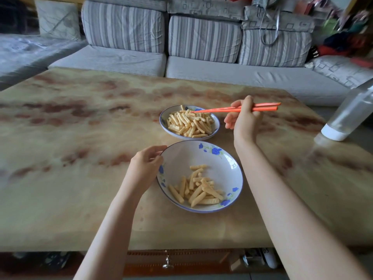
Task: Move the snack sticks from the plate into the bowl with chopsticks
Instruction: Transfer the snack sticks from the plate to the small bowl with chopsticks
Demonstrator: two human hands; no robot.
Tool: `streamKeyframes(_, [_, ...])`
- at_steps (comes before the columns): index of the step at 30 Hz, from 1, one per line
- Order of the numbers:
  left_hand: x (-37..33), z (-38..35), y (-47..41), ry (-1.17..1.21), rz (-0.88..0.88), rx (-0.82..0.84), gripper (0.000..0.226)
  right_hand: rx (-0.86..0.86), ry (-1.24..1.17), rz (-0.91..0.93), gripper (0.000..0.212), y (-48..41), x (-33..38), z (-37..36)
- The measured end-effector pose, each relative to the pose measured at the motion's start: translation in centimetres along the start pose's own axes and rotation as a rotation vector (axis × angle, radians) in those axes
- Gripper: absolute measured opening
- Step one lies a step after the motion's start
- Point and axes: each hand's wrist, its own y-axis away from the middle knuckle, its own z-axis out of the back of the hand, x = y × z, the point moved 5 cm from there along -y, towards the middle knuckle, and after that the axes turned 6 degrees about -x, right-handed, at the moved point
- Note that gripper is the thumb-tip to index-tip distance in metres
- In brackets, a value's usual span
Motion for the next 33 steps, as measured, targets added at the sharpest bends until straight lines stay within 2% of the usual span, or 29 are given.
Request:
streamKeyframes(7, [0.0, 0.0, 0.0, -0.015, 0.004, 0.005, 0.040, 0.028, -0.031, 0.016, 0.043, 0.8, 1.1, 3.0])
streamKeyframes(11, [-0.1, 0.0, 0.0, -0.011, 0.004, 0.012, 0.040, 0.158, -0.004, -0.023, 0.041, 1.0, 1.9, 4.8])
streamKeyframes(15, [0.0, 0.1, 0.1, -0.020, -0.001, 0.005, 0.040, 0.349, 0.109, -0.064, 0.042, 1.5, 2.8, 6.4])
streamKeyframes(18, [0.0, 0.1, 0.1, -0.016, 0.000, 0.001, 0.039, 0.421, 0.197, -0.085, 0.042, 1.9, 3.4, 7.5])
streamKeyframes(27, [0.2, 0.0, 0.1, -0.013, 0.002, 0.007, 0.039, 0.440, 0.261, -0.159, 0.042, 2.1, 1.9, 8.4])
streamKeyframes(33, [0.2, -0.1, 0.0, -0.013, 0.007, 0.005, 0.040, 0.354, 0.182, -0.171, 0.042, 2.1, 1.4, 7.9])
